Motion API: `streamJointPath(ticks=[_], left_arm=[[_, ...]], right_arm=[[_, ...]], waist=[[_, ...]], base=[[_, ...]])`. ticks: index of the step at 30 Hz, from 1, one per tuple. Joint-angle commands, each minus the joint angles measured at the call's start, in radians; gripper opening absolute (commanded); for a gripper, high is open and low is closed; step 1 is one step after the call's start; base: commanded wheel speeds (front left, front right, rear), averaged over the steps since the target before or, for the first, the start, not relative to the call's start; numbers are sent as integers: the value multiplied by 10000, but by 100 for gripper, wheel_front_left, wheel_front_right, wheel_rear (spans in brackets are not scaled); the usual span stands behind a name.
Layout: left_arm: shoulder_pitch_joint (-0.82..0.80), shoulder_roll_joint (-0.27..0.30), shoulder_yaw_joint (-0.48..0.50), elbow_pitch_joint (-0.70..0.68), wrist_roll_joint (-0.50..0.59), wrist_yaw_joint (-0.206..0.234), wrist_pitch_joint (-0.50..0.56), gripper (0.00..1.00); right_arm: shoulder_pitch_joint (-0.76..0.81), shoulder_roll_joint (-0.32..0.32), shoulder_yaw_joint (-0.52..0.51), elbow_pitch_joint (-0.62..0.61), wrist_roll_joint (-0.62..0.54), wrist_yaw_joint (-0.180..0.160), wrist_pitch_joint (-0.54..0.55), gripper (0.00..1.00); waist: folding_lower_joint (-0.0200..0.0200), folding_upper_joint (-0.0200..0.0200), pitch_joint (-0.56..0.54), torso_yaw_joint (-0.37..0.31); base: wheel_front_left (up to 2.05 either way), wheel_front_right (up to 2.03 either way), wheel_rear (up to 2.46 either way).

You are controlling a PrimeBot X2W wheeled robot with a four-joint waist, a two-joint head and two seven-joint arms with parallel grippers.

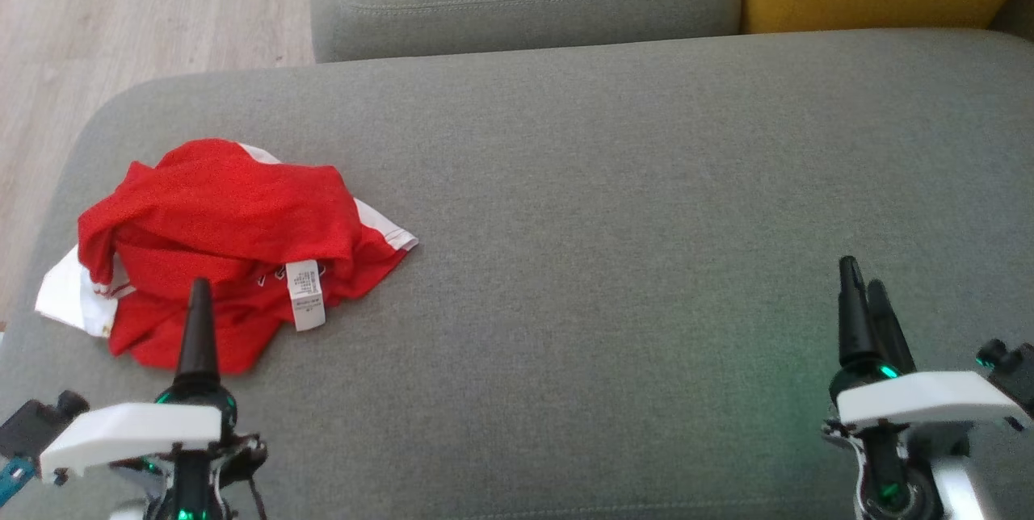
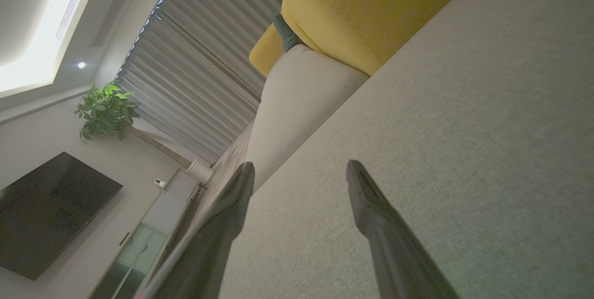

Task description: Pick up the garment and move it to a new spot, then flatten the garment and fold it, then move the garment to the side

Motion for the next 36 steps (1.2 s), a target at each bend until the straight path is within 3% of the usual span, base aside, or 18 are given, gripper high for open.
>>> streamJointPath(ticks=[1,25,36], left_arm=[[-508,135,57,-462,296,34,-106,100],[-514,183,-1166,-1205,5164,624,-778,100],[-542,482,-1848,-1425,7072,1240,-1100,100]], right_arm=[[-638,-62,182,-451,-388,-3,-185,100],[-757,-78,1185,-803,-4542,-4,-861,100],[-658,-86,1320,-1130,-6255,-5,-1185,100]], waist=[[0,0,6,-20],[0,0,129,-288],[0,0,140,-294]], base=[[0,0,0],[0,0,0],[0,0,0]])
